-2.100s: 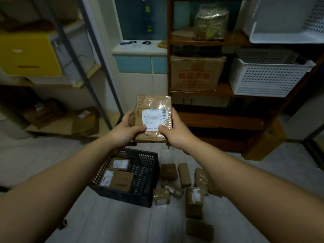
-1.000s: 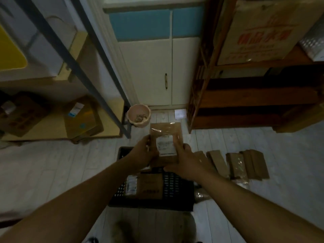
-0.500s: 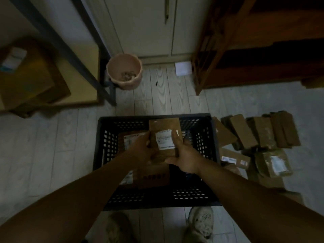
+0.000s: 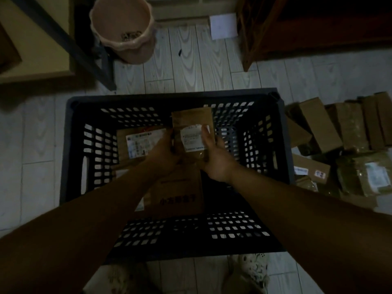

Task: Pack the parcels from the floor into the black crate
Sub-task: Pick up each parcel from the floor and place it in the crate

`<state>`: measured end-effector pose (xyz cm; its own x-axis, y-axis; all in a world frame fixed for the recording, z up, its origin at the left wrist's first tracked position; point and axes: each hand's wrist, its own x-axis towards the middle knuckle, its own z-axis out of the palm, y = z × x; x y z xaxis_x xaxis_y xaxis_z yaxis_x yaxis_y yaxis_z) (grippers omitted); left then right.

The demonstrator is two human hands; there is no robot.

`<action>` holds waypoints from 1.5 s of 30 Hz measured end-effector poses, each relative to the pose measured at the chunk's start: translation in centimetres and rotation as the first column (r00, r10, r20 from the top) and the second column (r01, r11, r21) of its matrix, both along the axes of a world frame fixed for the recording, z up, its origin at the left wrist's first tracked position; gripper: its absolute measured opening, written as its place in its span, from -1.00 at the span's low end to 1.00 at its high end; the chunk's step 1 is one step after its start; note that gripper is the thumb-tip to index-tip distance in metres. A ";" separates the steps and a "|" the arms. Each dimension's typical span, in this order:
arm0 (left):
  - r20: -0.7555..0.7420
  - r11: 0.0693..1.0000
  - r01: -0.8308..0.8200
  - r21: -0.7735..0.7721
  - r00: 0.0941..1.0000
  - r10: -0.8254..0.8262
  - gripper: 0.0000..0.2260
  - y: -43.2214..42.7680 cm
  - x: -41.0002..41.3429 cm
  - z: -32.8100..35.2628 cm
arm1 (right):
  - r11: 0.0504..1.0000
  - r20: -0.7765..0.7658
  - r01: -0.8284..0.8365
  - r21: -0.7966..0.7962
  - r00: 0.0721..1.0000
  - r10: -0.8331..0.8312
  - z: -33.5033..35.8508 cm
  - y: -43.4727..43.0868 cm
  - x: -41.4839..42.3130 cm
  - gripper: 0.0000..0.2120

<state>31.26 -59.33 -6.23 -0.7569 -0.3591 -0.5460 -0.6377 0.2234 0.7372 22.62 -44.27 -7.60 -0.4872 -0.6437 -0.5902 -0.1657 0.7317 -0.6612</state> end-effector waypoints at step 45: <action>0.518 0.708 0.609 -0.358 0.761 -0.392 -0.26 -1.3 6.8 -9.4 | 0.998 -0.297 0.045 0.042 0.954 -0.031 -6.0 -0.4 3.8 -0.37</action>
